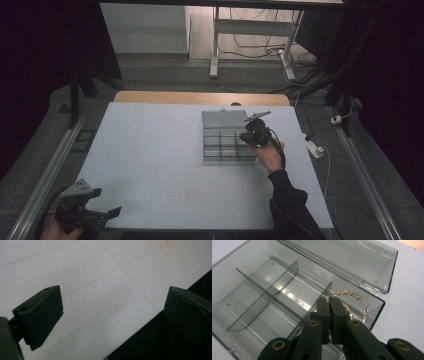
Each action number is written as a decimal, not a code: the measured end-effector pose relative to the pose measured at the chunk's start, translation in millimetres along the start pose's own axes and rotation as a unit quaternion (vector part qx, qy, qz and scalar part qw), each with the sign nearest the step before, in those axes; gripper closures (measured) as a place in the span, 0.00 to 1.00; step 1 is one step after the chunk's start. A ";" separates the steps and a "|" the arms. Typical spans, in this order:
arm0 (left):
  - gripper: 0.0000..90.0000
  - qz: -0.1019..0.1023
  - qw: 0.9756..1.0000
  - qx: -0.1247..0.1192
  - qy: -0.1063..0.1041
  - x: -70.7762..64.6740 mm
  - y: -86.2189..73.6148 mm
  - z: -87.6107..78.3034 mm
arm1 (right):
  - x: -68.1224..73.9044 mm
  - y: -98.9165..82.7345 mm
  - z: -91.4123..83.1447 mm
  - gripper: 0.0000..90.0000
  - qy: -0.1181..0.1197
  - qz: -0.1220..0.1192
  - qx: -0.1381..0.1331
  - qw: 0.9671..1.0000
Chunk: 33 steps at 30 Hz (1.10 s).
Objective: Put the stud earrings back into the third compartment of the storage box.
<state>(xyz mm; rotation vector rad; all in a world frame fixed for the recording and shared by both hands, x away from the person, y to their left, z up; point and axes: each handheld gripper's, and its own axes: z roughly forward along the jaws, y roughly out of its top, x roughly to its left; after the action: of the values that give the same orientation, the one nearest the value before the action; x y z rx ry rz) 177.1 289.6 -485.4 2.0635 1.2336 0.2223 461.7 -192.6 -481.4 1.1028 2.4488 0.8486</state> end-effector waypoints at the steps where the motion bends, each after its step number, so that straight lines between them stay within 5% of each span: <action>1: 0.03 0.000 1.000 0.000 0.000 0.0 0.0 0.0 | -1.0 -0.7 0.9 0.94 -0.002 0.005 0.002 1.000; 9: 0.03 0.000 1.000 -0.001 0.000 0.3 0.0 -0.2 | -3.1 1.6 -6.6 0.78 0.005 0.031 -0.021 0.999; 15: 0.03 -0.001 1.000 -0.002 0.000 0.3 -0.1 -0.4 | 4.1 4.2 -12.9 0.60 0.035 0.047 -0.031 0.998; 24: 0.03 -0.003 1.000 -0.003 -0.002 1.1 -0.1 -0.5 | 21.0 -0.3 -25.1 0.31 0.055 0.042 -0.046 0.997; 33: 0.03 -0.004 1.000 -0.004 -0.002 1.6 -0.6 -1.0 | 40.2 -6.8 -42.5 0.17 0.066 0.031 -0.056 0.996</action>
<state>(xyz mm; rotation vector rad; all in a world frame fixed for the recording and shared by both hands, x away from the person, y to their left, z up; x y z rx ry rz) 177.0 291.5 -485.4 2.0516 1.2355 0.2183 410.2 -182.0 -454.8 1.1211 2.4478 1.0982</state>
